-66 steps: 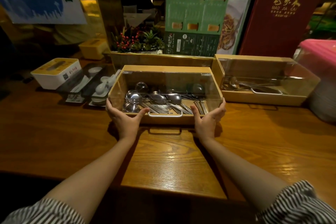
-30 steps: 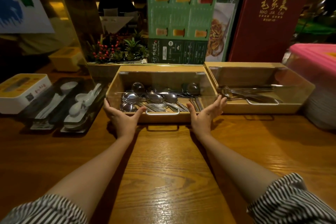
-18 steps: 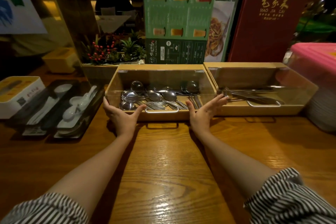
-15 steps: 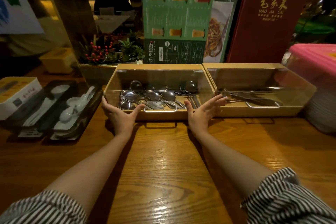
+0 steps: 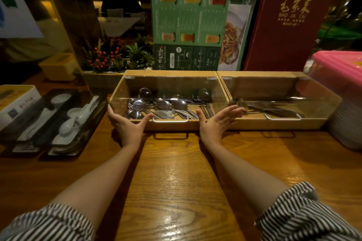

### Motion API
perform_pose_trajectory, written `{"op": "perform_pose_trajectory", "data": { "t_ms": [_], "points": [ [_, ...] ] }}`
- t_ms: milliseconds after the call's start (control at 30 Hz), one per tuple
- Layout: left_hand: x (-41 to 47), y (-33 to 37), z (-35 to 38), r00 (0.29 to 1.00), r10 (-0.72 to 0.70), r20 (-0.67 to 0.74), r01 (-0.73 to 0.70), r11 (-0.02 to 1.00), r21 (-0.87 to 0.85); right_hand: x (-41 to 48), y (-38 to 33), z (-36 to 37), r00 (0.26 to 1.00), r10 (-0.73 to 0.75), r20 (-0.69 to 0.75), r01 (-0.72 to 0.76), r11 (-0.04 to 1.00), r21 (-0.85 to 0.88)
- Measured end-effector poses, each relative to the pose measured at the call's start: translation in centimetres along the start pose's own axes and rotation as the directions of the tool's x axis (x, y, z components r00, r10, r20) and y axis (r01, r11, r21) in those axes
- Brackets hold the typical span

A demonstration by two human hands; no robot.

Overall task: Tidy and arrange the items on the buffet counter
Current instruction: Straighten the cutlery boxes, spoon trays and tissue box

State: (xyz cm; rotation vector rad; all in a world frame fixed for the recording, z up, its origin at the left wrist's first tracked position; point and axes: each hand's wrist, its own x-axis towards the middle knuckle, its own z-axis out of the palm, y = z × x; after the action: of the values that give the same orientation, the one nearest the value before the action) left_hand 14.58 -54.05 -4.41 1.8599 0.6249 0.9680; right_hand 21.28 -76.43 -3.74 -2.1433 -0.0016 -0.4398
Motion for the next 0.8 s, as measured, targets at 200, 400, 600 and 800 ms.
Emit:
{"op": "perform_pose_trajectory", "data": {
  "t_ms": [200, 400, 600, 800],
  "points": [
    [-0.5, 0.8, -0.6, 0.999, -0.011, 0.035, 0.008, 0.996, 0.086, -0.5, -0.3, -0.3, 1.000, 0.017, 0.001, -0.017, 1.000, 0.000],
    [-1.0, 1.8, -1.8, 0.990, -0.054, 0.131, 0.033, 0.987, 0.154, -1.1, -0.6, -0.8, 1.000, 0.024, 0.012, -0.024, 1.000, 0.005],
    [-1.3, 1.4, -3.6, 0.976, 0.060, 0.210, -0.109, 0.967, 0.231, -1.9, -1.1, -0.8, 0.996, -0.080, -0.036, 0.081, 0.997, 0.006],
    [-1.8, 0.8, -5.5, 0.968, 0.170, 0.183, -0.216, 0.937, 0.274, -4.3, -2.9, 1.4, 0.933, -0.357, 0.045, 0.360, 0.926, -0.115]
  ]
}}
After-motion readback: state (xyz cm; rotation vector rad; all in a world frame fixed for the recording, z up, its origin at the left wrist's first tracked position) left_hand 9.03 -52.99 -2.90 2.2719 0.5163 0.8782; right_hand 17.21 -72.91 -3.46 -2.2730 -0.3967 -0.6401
